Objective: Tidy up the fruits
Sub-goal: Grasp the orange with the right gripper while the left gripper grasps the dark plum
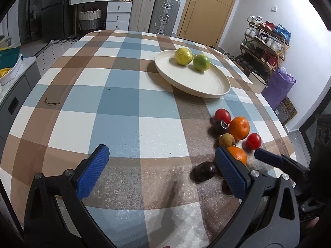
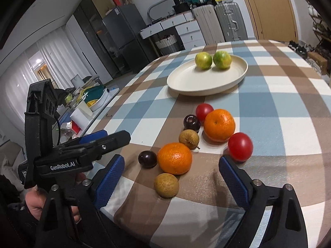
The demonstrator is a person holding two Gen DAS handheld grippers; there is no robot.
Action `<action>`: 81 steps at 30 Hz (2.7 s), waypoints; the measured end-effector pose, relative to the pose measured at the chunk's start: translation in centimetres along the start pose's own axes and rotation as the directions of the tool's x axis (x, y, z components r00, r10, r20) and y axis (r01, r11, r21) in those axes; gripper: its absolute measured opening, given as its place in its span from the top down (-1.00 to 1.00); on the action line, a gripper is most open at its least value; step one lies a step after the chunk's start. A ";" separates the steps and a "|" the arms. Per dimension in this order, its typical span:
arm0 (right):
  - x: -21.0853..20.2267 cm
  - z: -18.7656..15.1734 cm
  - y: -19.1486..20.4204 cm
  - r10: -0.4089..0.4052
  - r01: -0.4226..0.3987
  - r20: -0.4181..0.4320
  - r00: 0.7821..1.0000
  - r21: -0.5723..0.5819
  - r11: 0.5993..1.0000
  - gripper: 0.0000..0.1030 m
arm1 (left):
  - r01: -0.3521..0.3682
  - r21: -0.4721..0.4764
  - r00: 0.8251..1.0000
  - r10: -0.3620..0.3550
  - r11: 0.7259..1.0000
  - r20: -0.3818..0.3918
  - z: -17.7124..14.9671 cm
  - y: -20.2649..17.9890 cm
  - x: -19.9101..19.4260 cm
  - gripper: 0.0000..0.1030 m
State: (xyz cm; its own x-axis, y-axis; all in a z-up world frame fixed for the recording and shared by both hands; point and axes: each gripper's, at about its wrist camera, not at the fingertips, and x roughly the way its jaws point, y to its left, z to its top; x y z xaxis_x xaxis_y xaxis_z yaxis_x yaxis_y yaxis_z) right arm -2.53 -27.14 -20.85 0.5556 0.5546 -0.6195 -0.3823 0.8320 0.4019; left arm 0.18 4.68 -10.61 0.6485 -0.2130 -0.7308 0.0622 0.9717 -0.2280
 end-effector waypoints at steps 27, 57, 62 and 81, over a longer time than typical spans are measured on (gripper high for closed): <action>0.6 0.6 -0.7 0.046 -0.046 -0.011 0.999 0.025 0.999 0.22 | 0.006 -0.009 1.000 -0.006 1.000 -0.031 -0.1 0.5 0.7 -0.98; -3.1 1.4 -2.2 0.067 -0.072 0.101 0.993 0.051 0.996 0.21 | 0.048 0.117 0.992 -0.034 0.992 -0.121 -1.8 -2.9 2.8 -0.91; -3.2 1.3 -2.2 0.070 -0.075 0.101 0.992 0.048 0.996 0.21 | 0.049 0.138 0.993 -0.033 0.989 -0.115 -1.7 -3.2 3.0 -0.67; -3.1 0.8 -3.2 0.087 -0.095 0.104 0.991 0.075 0.993 0.21 | 0.152 0.209 0.982 -0.123 0.966 -0.145 -2.0 -5.0 2.9 0.54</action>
State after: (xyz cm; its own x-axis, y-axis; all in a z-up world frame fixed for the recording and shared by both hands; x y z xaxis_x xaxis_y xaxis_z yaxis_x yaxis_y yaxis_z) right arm -2.50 -31.50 -19.68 0.5937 0.6234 -0.5087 -0.3771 0.7741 0.5086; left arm 0.22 -1.04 -12.89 0.5187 -0.3436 -0.7828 0.3174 0.9276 -0.1969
